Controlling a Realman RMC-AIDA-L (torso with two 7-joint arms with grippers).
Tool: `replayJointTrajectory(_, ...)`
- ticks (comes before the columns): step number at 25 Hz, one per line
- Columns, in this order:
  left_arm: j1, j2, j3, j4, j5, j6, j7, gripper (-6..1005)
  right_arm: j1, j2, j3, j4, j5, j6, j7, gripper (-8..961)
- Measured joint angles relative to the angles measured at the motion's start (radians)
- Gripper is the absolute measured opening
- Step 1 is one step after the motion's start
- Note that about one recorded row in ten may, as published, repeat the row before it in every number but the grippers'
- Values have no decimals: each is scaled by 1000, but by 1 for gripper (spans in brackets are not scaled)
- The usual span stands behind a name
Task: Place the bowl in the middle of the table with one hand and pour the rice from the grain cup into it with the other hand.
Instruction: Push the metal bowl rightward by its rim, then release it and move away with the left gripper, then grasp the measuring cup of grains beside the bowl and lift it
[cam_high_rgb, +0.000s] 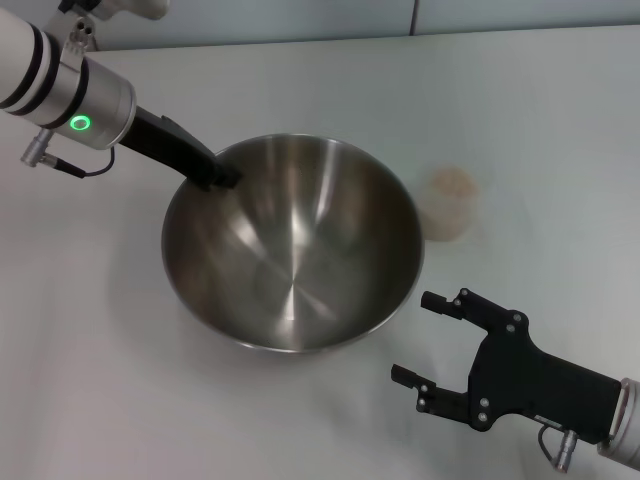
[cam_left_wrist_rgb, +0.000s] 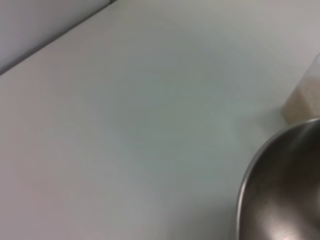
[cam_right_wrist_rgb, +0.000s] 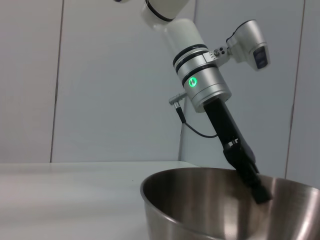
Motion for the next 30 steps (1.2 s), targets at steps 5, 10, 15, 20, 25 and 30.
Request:
replayJointTrajectory(5,8,-19,2,91,-10,44,8,191,0,0,0,1,0,0,0,793)
replayJointTrajectory(10,25,-21,2,182,-42,105,11,296,-2,-2,6,12,2,0,-3,793)
replayJointTrajectory(15,107,-22,0,422,-123,199,7,402,-6,-3,9,13,2,0,-6,793)
replayJointTrajectory(20,252,-22,10,687,-263,254,27,572,-6,-3,9,12,3,0,-6,792)
replayJointTrajectory(25,661,-29,87,957,-778,269,288,741,-9,-4,9,6,3,0,-3,792)
replayJointTrajectory(30,970,-31,207,851,-1085,218,655,797,-11,-4,11,5,3,0,-2,792)
